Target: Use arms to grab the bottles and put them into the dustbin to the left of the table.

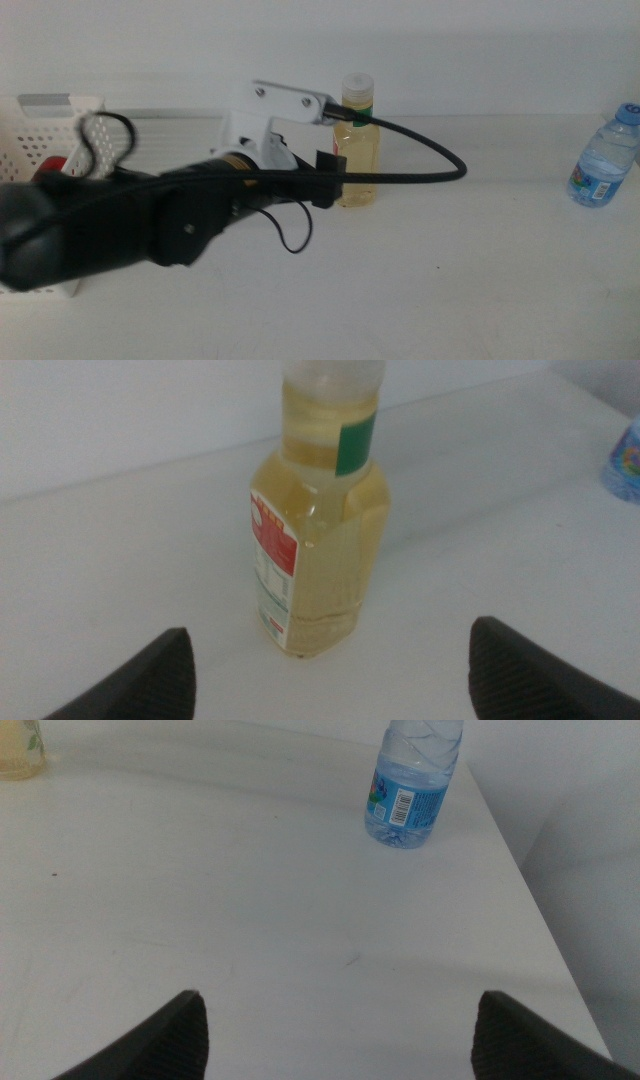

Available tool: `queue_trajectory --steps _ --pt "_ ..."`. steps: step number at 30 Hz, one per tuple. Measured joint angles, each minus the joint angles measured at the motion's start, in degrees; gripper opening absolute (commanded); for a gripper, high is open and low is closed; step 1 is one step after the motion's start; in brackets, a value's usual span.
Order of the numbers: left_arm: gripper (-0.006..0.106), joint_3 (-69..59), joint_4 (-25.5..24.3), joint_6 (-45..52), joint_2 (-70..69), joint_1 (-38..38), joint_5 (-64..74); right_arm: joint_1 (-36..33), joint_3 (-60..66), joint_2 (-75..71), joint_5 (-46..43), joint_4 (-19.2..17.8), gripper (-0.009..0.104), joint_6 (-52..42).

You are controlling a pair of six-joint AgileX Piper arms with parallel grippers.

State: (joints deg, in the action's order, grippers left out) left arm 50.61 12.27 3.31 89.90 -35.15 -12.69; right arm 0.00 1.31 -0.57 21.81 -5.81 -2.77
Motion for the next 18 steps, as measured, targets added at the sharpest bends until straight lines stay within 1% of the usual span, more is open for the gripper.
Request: queue_trajectory --steps 10,18 --pt "0.090 0.1 -0.3 0.8 12.9 -1.1 -19.1 0.0 0.0 0.0 0.0 0.0 0.074 0.0" --pt "0.090 5.1 -0.8 0.7 19.3 -1.1 -21.9 0.0 0.0 0.0 0.0 0.0 0.074 0.0"
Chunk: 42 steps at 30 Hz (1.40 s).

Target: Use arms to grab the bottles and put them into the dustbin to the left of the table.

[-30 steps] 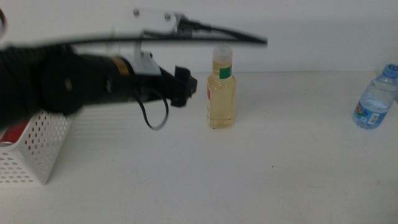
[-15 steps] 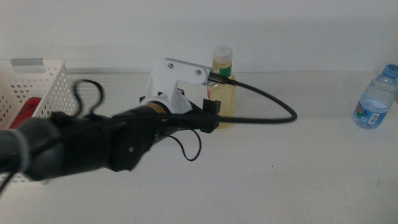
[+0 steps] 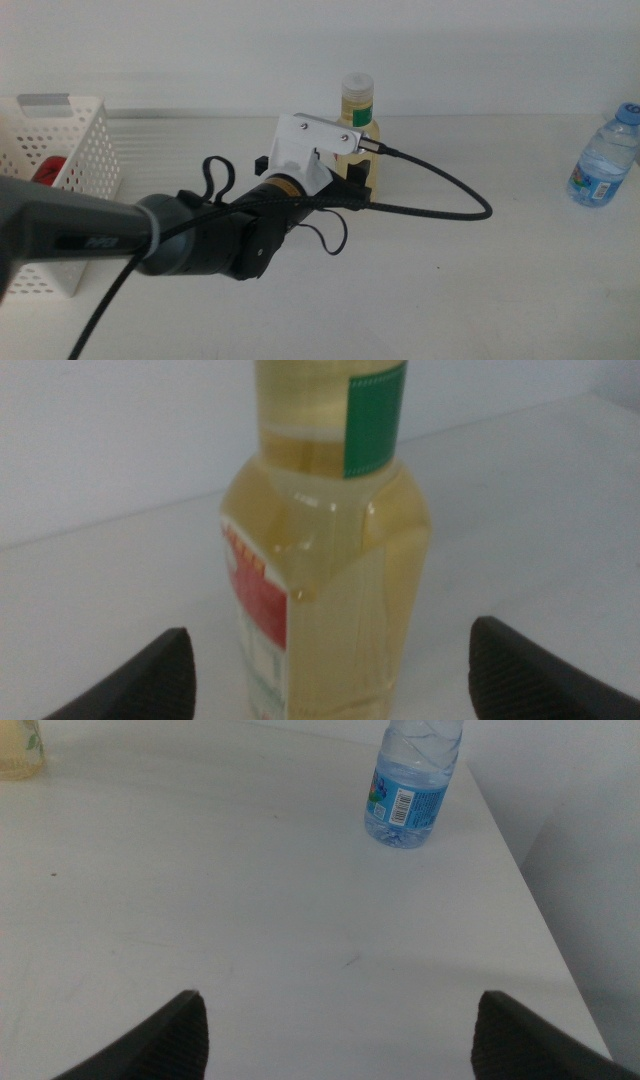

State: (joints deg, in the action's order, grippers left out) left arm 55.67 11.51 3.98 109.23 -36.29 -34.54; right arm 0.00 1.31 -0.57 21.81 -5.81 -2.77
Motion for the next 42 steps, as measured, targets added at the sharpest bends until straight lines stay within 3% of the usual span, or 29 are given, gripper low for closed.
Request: queue_trajectory --steps 33,38,42 --pt "0.088 15.0 2.4 -0.5 16.0 0.1 -7.3 0.0 0.0 0.0 0.0 0.0 0.074 0.0" --pt "0.070 15.1 2.3 -0.5 18.3 0.0 -12.8 0.0 0.0 0.0 0.0 0.0 0.074 0.0" --pt "0.032 15.1 1.9 -0.5 18.9 0.0 -13.9 0.0 0.0 0.0 0.0 0.0 0.074 0.0"
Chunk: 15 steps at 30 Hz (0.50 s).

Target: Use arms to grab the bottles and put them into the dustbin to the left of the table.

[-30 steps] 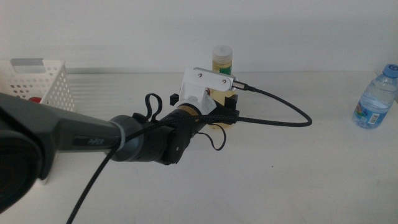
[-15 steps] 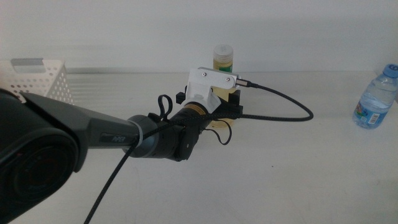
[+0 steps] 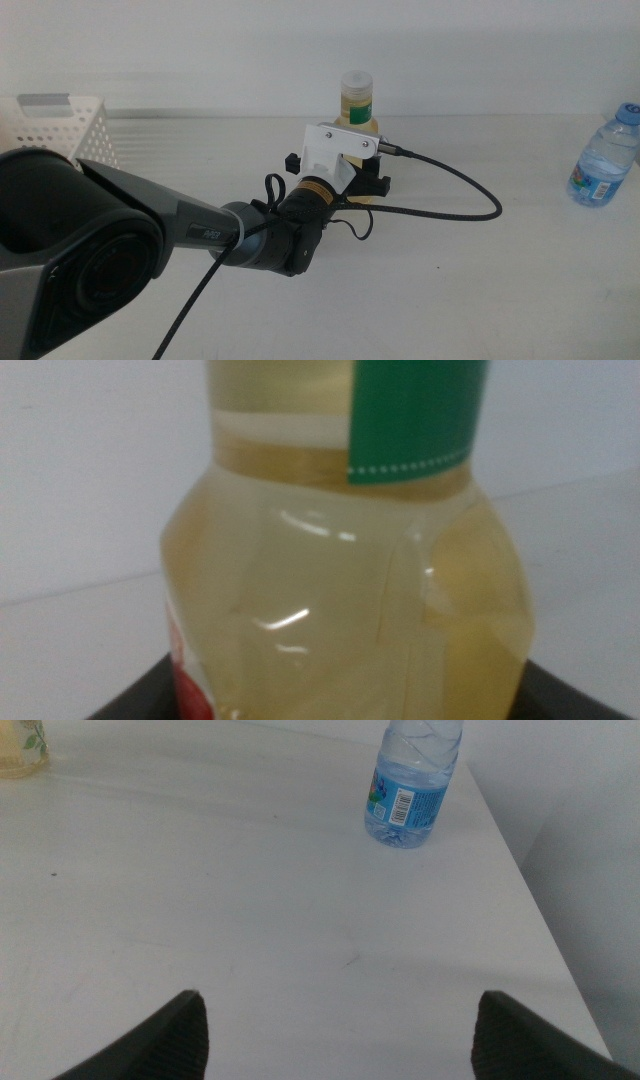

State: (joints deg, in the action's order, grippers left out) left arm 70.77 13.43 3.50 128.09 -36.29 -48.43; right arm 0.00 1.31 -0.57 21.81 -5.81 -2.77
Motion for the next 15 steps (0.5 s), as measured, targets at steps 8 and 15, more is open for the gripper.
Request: queue_trajectory --steps 8,15 --pt "-0.005 -5.4 0.3 0.7 -4.6 0.0 2.3 0.0 0.0 0.0 0.0 0.0 0.074 0.0" --pt "-0.005 -11.6 0.4 5.8 -22.0 1.6 25.3 0.0 0.0 0.0 0.0 0.0 0.074 0.0"
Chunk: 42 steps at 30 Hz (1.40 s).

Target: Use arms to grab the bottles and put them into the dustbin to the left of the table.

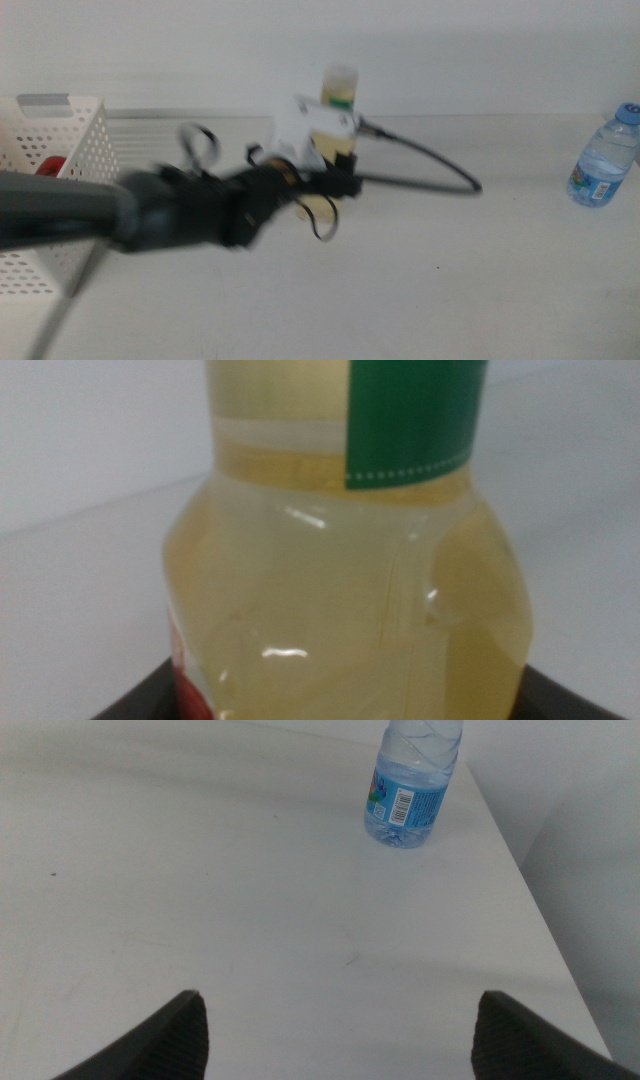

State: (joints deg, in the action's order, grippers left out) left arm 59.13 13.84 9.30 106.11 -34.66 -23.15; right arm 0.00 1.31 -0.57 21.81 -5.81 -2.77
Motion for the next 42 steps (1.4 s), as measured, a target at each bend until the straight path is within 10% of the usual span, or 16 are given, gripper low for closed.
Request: queue_trajectory --steps 18,42 --pt "-0.005 19.5 -1.6 3.0 -21.2 22.9 65.0 0.0 0.0 0.0 0.0 0.0 0.074 0.0" --pt "-0.005 41.3 -11.6 3.0 -4.0 47.8 95.2 0.0 0.0 0.0 0.0 0.0 0.074 0.0"
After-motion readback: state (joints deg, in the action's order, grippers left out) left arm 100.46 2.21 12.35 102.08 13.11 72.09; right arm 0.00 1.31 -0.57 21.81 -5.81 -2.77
